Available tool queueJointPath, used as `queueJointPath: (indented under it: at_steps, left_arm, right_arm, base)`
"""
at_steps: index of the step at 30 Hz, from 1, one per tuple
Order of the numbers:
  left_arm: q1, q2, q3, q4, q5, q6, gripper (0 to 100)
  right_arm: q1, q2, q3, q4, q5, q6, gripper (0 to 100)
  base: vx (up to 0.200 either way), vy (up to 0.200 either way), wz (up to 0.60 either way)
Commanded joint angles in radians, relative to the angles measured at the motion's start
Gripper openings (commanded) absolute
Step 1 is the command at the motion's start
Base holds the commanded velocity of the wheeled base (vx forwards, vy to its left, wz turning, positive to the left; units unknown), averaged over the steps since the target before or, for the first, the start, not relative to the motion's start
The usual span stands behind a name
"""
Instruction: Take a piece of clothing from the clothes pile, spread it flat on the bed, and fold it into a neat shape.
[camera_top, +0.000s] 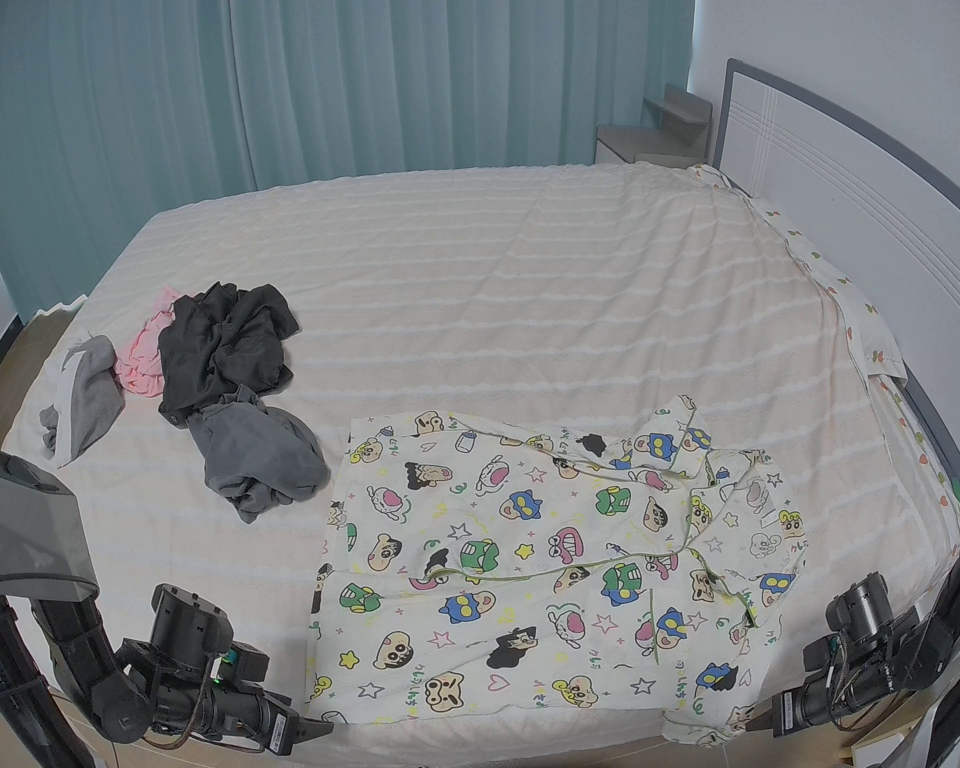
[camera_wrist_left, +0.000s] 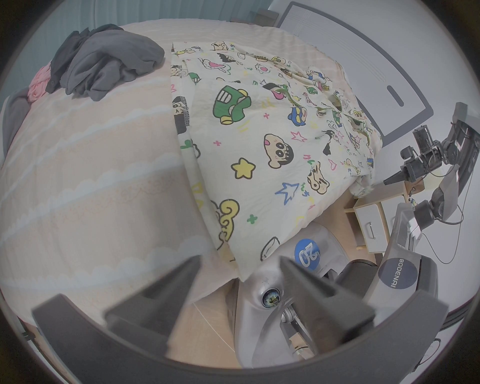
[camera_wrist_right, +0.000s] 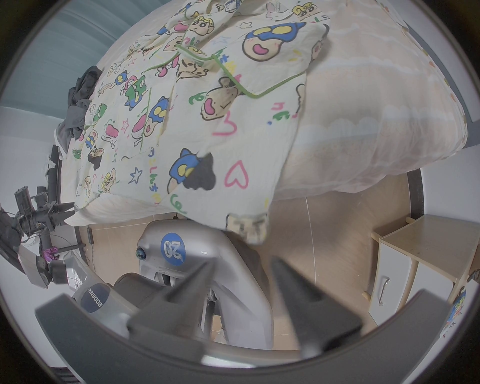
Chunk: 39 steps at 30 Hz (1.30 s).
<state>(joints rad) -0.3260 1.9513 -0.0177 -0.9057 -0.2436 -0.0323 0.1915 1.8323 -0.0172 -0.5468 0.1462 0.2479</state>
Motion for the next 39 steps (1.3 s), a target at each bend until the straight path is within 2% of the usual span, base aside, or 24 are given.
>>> queueJointPath:
  at_steps: [1,7,12,15,18,28,35,39]
  left_arm:
    - [0.011,-0.015,0.008,-0.016,0.001,-0.001,100]
    - [0.058,-0.141,0.005,-0.035,-0.009,-0.014,100]
    - [0.047,-0.250,-0.058,-0.035,-0.009,-0.155,100]
    - [0.025,-0.308,-0.117,-0.035,-0.005,-0.336,100]
    - [0.018,-0.316,-0.142,-0.035,0.000,-0.406,100]
    - [-0.012,-0.305,-0.133,-0.033,0.003,-0.402,100]
    - [-0.012,-0.299,-0.133,-0.033,0.003,-0.402,100]
    - [-0.022,-0.295,-0.130,-0.033,0.003,-0.400,100]
  right_arm:
    - [-0.007,-0.025,0.017,0.005,0.001,0.007,100]
    - [-0.070,-0.208,0.017,0.016,0.006,0.011,100]
    - [-0.124,-0.403,-0.030,0.016,0.092,0.047,100]
    - [-0.124,-0.492,-0.139,0.025,0.116,0.195,100]
    - [-0.121,-0.492,-0.234,0.050,0.116,0.298,100]
    - [-0.060,-0.341,-0.415,0.076,0.118,0.488,100]
    - [-0.041,-0.249,-0.466,0.065,0.116,0.544,100]
    - [-0.030,-0.153,-0.541,0.015,0.107,0.674,100]
  base:
    - [0.000,0.000,0.00]
    - [0.000,0.000,0.00]
    - [0.000,0.000,0.00]
    - [0.000,0.000,0.00]
    - [0.000,0.000,0.00]
    - [0.180,0.000,0.00]
    - [0.000,0.000,0.00]
    - [0.000,0.000,0.00]
